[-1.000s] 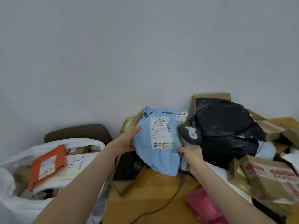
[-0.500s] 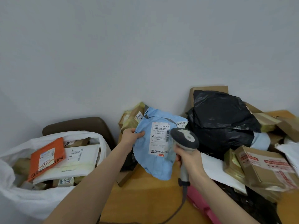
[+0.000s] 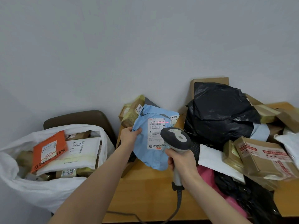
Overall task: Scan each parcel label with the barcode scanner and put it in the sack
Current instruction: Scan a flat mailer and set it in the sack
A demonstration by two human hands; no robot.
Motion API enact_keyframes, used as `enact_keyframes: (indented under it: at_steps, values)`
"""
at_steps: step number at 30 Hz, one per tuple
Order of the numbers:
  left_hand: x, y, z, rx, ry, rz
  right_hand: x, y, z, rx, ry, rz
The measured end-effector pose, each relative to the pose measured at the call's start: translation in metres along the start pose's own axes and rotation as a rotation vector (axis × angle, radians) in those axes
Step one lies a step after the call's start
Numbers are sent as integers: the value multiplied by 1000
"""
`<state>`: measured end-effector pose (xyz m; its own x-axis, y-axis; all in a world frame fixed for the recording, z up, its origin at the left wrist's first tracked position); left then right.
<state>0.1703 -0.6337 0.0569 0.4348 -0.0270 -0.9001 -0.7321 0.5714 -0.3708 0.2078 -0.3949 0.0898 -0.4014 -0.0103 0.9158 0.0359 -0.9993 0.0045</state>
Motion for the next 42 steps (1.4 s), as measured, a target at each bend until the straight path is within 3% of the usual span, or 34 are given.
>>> enact_keyframes:
  at_steps: [22, 34, 42]
  values:
    - [5, 1, 8, -63, -28, 55, -2, -5, 12, 48, 47, -15]
    - [12, 2, 11, -67, -36, 66, 2, -11, 13, 72, -22, -16]
    - [14, 5, 8, -50, -64, 82, -1, -12, 12, 66, 49, -10]
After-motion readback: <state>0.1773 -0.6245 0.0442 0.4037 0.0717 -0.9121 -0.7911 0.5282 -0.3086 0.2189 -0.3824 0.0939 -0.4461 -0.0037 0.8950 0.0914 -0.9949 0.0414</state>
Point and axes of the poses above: each hand's wrist, its own z-axis away from the middle knuckle, its own y-axis out of the palm, x = y × z, the point moved 5 cm from there along -z, towards the middle knuckle, and after that the axes turned 9 degrees about -x, right-handed, at the moved point
